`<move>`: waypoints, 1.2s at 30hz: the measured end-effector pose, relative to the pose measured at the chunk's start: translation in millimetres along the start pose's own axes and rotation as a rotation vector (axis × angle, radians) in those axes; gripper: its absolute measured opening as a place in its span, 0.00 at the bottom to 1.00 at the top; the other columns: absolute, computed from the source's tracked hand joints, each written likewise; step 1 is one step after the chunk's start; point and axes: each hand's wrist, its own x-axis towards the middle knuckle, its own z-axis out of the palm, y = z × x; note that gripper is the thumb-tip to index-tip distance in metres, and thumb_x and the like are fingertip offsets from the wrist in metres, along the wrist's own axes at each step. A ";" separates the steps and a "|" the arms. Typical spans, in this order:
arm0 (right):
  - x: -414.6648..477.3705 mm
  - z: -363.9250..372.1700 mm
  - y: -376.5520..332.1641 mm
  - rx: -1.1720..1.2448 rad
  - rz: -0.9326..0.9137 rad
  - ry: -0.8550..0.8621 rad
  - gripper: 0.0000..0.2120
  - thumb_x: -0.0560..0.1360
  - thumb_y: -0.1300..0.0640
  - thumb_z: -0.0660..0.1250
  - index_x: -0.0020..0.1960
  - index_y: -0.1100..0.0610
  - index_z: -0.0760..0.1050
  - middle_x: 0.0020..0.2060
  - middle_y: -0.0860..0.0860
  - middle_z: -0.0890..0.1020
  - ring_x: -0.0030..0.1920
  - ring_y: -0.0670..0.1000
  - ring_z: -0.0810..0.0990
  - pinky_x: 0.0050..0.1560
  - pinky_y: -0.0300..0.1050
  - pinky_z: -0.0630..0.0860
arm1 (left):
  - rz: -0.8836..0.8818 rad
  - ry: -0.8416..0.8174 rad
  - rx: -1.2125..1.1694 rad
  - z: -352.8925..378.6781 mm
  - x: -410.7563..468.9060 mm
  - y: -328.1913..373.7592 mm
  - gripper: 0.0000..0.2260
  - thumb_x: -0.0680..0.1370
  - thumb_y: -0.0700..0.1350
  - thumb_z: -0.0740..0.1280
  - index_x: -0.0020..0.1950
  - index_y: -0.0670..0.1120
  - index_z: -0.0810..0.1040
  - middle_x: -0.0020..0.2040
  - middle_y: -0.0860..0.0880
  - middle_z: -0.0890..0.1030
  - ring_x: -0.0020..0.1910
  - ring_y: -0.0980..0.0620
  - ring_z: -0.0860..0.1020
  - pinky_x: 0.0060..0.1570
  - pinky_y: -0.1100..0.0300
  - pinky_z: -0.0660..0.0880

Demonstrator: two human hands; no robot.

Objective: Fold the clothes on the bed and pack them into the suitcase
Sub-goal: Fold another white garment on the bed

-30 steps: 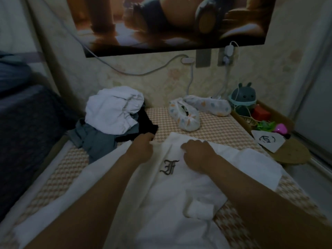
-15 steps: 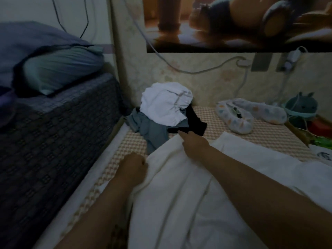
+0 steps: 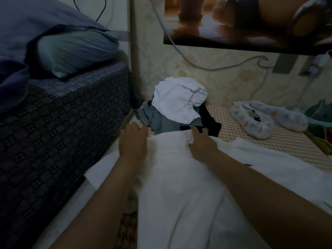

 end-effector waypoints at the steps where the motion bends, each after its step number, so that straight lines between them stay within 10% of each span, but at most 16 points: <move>1: 0.3 1.1 0.5 -0.008 0.013 0.034 0.33 0.81 0.52 0.59 0.79 0.51 0.44 0.76 0.63 0.50 0.65 0.62 0.72 0.58 0.49 0.72 | 0.100 -0.077 -0.133 0.3 2.3 4.5 0.08 0.74 0.40 0.66 0.53 0.48 0.77 0.55 0.43 0.73 0.56 0.41 0.74 0.53 0.51 0.70; 6: 6.5 3.0 5.4 0.083 -0.023 0.108 0.20 0.80 0.61 0.59 0.71 0.57 0.63 0.59 0.59 0.76 0.55 0.57 0.76 0.50 0.45 0.69 | 0.140 -0.654 -0.238 6.5 -9.0 20.9 0.18 0.79 0.57 0.60 0.70 0.60 0.67 0.75 0.50 0.61 0.74 0.44 0.59 0.71 0.43 0.58; 12: 21.6 -8.0 8.0 0.269 -0.164 0.497 0.11 0.73 0.72 0.59 0.50 0.64 0.77 0.45 0.57 0.74 0.45 0.53 0.72 0.41 0.37 0.59 | 0.099 -0.455 -0.231 8.5 -4.4 35.1 0.24 0.81 0.58 0.54 0.77 0.58 0.54 0.79 0.48 0.52 0.77 0.44 0.52 0.74 0.42 0.51; 18: 15.4 5.2 23.9 -0.019 -0.180 -0.169 0.21 0.83 0.53 0.56 0.73 0.59 0.65 0.75 0.57 0.63 0.75 0.57 0.61 0.72 0.46 0.59 | 0.089 -0.672 -0.092 22.8 -9.1 43.0 0.28 0.81 0.63 0.49 0.79 0.59 0.45 0.80 0.50 0.42 0.78 0.45 0.42 0.74 0.40 0.43; 22: -19.3 -23.8 38.0 0.115 -0.171 -0.105 0.23 0.83 0.53 0.56 0.77 0.54 0.60 0.78 0.53 0.51 0.77 0.53 0.54 0.72 0.40 0.52 | 0.130 -0.553 -0.092 1.8 -11.3 66.0 0.26 0.82 0.59 0.52 0.78 0.54 0.51 0.80 0.46 0.48 0.77 0.43 0.48 0.74 0.43 0.48; 29: -111.8 -78.7 81.8 0.244 -0.198 0.102 0.13 0.80 0.59 0.61 0.64 0.56 0.76 0.59 0.51 0.75 0.60 0.51 0.74 0.55 0.31 0.63 | 0.387 -0.349 -0.350 -45.3 -51.8 136.3 0.21 0.81 0.56 0.59 0.73 0.52 0.67 0.72 0.49 0.67 0.70 0.48 0.64 0.67 0.54 0.62; 36: -212.0 -111.5 120.6 0.194 0.021 0.057 0.14 0.78 0.41 0.61 0.56 0.50 0.76 0.44 0.45 0.78 0.48 0.50 0.77 0.46 0.43 0.70 | 0.506 -0.594 -0.450 -90.2 -104.8 187.0 0.21 0.73 0.66 0.66 0.60 0.55 0.77 0.55 0.53 0.77 0.54 0.52 0.76 0.55 0.56 0.73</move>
